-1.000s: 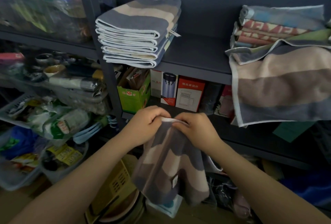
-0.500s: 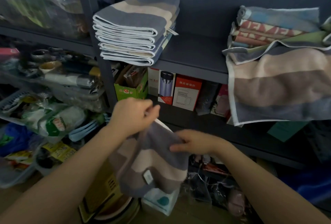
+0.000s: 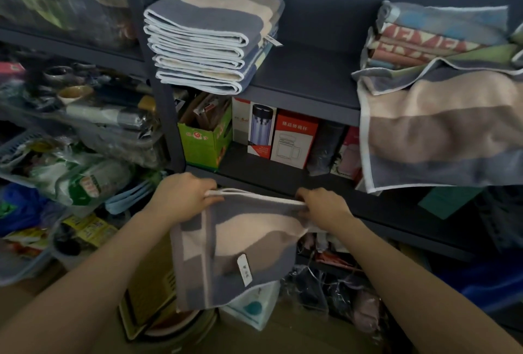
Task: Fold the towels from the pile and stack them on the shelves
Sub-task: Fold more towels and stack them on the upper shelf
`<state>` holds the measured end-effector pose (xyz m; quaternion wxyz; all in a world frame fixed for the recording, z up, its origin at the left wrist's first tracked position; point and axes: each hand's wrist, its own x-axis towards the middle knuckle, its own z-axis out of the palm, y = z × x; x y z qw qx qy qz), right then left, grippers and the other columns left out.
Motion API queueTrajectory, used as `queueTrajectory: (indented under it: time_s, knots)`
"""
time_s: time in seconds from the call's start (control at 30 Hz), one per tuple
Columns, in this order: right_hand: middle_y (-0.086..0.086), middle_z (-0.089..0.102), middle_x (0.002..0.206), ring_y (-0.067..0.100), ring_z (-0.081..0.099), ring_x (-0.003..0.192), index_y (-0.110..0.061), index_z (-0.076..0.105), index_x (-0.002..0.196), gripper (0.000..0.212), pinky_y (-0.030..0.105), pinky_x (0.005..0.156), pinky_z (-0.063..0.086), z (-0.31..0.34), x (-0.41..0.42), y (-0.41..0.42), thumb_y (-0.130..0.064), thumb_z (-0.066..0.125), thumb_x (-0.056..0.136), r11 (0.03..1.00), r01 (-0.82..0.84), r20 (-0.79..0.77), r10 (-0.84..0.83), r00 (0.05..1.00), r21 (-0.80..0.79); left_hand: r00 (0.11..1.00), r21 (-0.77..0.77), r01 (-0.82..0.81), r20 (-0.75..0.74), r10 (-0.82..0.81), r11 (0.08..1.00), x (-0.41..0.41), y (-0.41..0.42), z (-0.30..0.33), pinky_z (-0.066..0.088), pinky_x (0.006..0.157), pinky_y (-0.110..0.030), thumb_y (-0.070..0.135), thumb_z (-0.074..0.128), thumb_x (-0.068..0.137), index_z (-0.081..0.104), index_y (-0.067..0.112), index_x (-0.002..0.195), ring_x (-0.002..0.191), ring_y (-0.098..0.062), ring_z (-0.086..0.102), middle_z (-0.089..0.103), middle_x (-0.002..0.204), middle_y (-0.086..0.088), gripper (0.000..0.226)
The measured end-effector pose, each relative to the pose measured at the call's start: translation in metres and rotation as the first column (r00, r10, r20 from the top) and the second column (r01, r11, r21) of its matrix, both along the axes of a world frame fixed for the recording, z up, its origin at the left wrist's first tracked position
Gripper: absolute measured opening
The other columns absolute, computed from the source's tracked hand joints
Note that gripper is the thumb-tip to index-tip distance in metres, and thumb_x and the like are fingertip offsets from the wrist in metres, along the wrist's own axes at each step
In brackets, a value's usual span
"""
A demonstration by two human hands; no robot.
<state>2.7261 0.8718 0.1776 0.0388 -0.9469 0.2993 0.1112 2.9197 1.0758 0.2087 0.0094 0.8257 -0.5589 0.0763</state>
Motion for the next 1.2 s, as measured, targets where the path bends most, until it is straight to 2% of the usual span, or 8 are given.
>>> queueTrajectory:
  time_s: [0.13,0.3,0.4,0.5,0.63,0.8,0.93,1.2]
  knots:
    - [0.009,0.062,0.107,0.03,0.057,0.1,-0.02,0.05,0.109,0.026,0.032,0.077,0.038,-0.006,-0.026,-0.023,-0.031,0.057,0.087,1.0,-0.01,-0.015,0.01,1.0,0.018,0.991,-0.355,-0.117,-0.097,0.088,0.927,0.024,0.014,-0.016,0.042,0.046,-0.032,0.042,0.058,0.085,0.067,0.01,0.075,0.056,-0.032,0.062,0.063,0.059,-0.015,0.035]
    - [0.002,0.062,0.107,0.026,0.048,0.108,-0.021,0.064,0.106,0.046,0.035,0.088,0.03,-0.012,-0.034,-0.023,-0.047,0.03,0.09,0.962,-0.117,0.005,0.123,0.992,-0.248,0.992,-0.332,-0.096,-0.106,0.064,0.938,0.037,0.014,-0.033,0.04,0.04,-0.031,0.03,0.073,0.077,0.06,0.008,0.063,0.046,-0.029,0.055,0.055,0.051,-0.012,0.029]
    - [0.007,0.061,0.104,0.029,0.049,0.104,-0.013,0.07,0.099,0.039,0.037,0.087,0.035,-0.006,-0.031,-0.024,-0.036,0.039,0.093,0.948,0.012,0.18,0.048,0.982,-0.32,1.0,-0.287,-0.025,-0.019,0.021,0.957,0.043,0.014,-0.038,0.036,0.035,-0.026,0.037,0.079,0.069,0.049,0.009,0.054,0.038,-0.025,0.049,0.048,0.047,-0.009,0.043]
    - [0.012,0.058,0.107,0.033,0.047,0.103,-0.007,0.071,0.094,0.028,0.039,0.084,0.037,0.004,-0.029,-0.026,-0.029,0.054,0.09,0.949,0.141,0.323,-0.044,0.946,-0.283,1.0,-0.292,0.013,0.019,-0.007,0.956,0.046,0.013,-0.042,0.033,0.037,-0.023,0.058,0.049,0.079,0.049,0.011,0.055,0.039,-0.025,0.049,0.047,0.051,-0.007,0.053]
    - [0.008,0.049,0.115,0.033,0.048,0.104,-0.011,0.073,0.091,0.028,0.04,0.083,0.045,0.022,-0.031,-0.03,-0.036,0.064,0.084,0.958,0.271,0.438,-0.205,0.875,-0.092,0.999,-0.332,0.027,-0.027,-0.038,0.943,0.057,0.01,-0.055,0.04,0.044,-0.027,0.049,0.029,0.087,0.057,0.011,0.063,0.05,-0.027,0.056,0.051,0.059,-0.006,0.053]
    - [-0.004,0.045,0.055,0.021,0.052,0.068,-0.02,0.044,0.053,0.038,0.027,0.057,0.035,0.028,-0.03,-0.031,-0.027,0.063,0.085,0.914,0.316,0.48,-0.402,0.78,0.253,0.998,-0.224,0.008,-0.052,-0.02,0.975,0.061,0.007,-0.057,0.045,0.042,-0.029,0.037,0.038,0.088,0.056,0.008,0.066,0.049,-0.028,0.056,0.052,0.059,-0.009,0.041]
    - [0.0,0.051,0.069,0.018,0.052,0.066,-0.009,0.049,0.083,0.019,0.023,0.049,0.036,0.035,-0.017,-0.018,-0.02,0.065,0.083,0.813,0.36,0.436,-0.558,0.706,0.458,0.962,-0.292,-0.19,-0.246,0.119,0.937,0.055,-0.004,-0.055,0.039,0.052,-0.034,0.023,0.051,0.094,0.052,0.007,0.069,0.063,-0.035,0.058,0.055,0.066,-0.015,0.03]
    - [0.003,0.044,0.063,0.01,0.04,0.044,-0.022,0.046,0.101,0.016,0.018,0.036,0.031,0.075,0.008,0.054,-0.008,0.046,0.092,0.598,-0.055,0.444,-0.527,0.725,0.799,0.608,-0.28,-0.383,-0.794,0.012,0.88,0.002,-0.04,0.014,0.026,0.053,-0.032,0.023,0.052,0.094,0.045,0.008,0.057,0.054,-0.019,0.04,0.038,0.054,-0.004,0.04]
